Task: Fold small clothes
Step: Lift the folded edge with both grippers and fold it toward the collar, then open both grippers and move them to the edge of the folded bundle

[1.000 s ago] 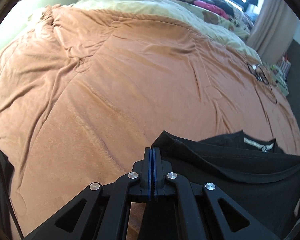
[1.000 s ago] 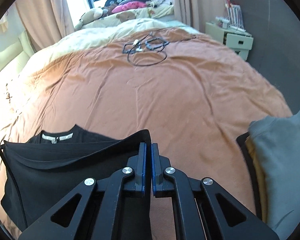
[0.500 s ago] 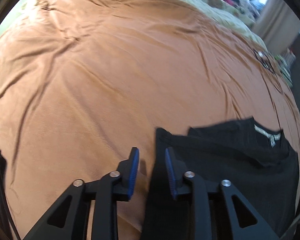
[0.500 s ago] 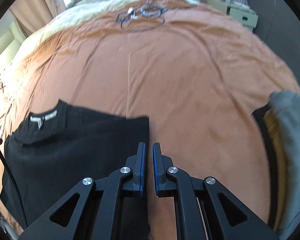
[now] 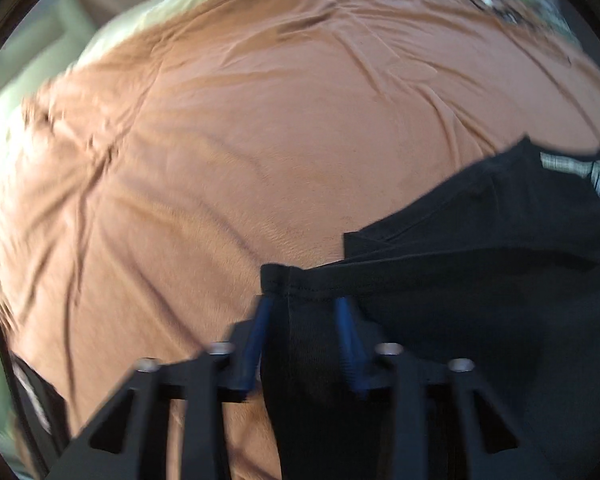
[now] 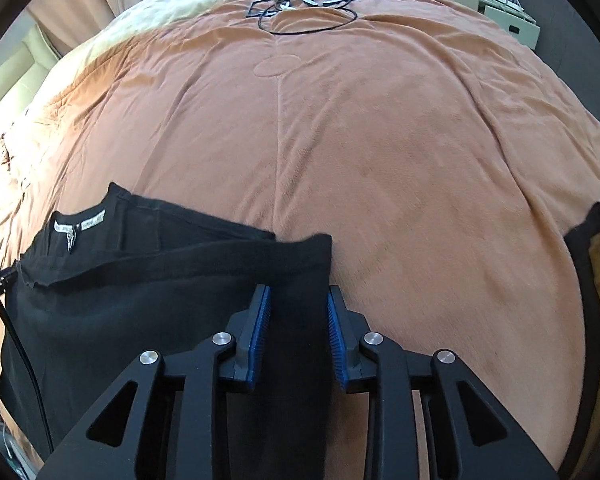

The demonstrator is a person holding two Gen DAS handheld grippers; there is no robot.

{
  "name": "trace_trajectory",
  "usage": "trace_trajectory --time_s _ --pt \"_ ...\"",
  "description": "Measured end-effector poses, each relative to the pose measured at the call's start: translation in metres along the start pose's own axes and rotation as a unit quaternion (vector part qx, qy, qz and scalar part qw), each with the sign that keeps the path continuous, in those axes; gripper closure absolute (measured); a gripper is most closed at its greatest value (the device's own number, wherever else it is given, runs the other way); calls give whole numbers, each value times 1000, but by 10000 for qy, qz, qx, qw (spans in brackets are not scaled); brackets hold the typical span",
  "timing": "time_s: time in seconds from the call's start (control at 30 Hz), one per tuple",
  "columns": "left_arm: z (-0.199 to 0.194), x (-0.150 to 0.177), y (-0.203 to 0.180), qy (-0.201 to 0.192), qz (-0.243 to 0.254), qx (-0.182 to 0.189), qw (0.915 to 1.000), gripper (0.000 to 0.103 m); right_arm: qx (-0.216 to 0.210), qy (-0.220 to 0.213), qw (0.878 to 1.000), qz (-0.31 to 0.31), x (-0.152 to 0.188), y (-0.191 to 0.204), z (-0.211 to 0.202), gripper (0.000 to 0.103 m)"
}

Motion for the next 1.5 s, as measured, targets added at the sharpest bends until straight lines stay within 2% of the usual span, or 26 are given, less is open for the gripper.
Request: trace_trajectory --time_s 0.03,0.07,0.13,0.23,0.33,0.5,0.73,0.87,1.13,1.2,1.23,1.27,1.3,1.33,1.37,1.4,1.43,1.5 --pt "1 0 1 -3 77 -146 9999 100 -16 -26 10000 -48 -1 1 0 99" --pt "-1 -1 0 -101 164 -228 9996 100 41 -61 9999 -88 -1 1 0 102" --pt "-7 -2 2 -282 226 -301 9989 100 109 -217 9997 -42 -1 -2 -7 102" --pt "-30 -6 16 -672 5 -263 9974 100 127 -500 9987 50 1 -4 -27 102" --pt "-49 -5 30 -872 -157 -226 9958 100 88 -731 9973 47 5 -3 -47 103" --pt "-69 -10 47 -1032 -712 221 9919 100 106 -1044 9944 97 7 -2 -74 103" --pt "-90 -37 48 -1373 -1048 308 9845 100 200 -1368 9902 212 -3 -5 -98 103" --pt "-80 -55 46 -1314 -1110 280 9847 100 315 -1342 9903 191 -15 -3 -89 103" --pt "-28 -77 38 -1023 -1164 2 9879 100 478 -1064 9929 225 -41 -2 -37 103" --pt "-14 -77 34 -835 -1149 -7 9899 98 623 -833 9945 160 -48 -1 -19 102" --pt "-3 -76 32 -631 -1105 -82 9918 96 718 -736 9945 192 -49 -3 -13 100" --pt "0 -74 33 -567 -1101 -201 9921 96 763 -686 9945 222 -51 -4 -10 100" --pt "1 -72 35 -542 -1125 -262 9918 91 779 -646 9945 264 -51 -4 -10 95" --pt "0 -69 37 -556 -1215 -195 9908 83 784 -637 9945 283 -52 -3 -12 81" --pt "-4 -66 39 -580 -1313 -21 9896 76 724 -699 9946 254 -51 0 -16 72" --pt "-7 -64 38 -606 -1375 139 9885 61 696 -791 9942 194 -49 3 -24 56" --pt "-15 -59 37 -678 -1416 393 9868 51 728 -851 9936 134 -45 5 -32 48" --pt "-26 -50 34 -711 -1347 565 9867 47 609 -832 9947 24 -38 12 -40 48"
Point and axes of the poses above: each gripper's, at about its wrist camera, not at the fingertips, and z roughly the way its jaws point, y to its left, x to its underside, the point moved 9 cm from there along z, roughly the way its jaws point, and after that the axes turned 6 degrees about y, right-handed, at the moved point
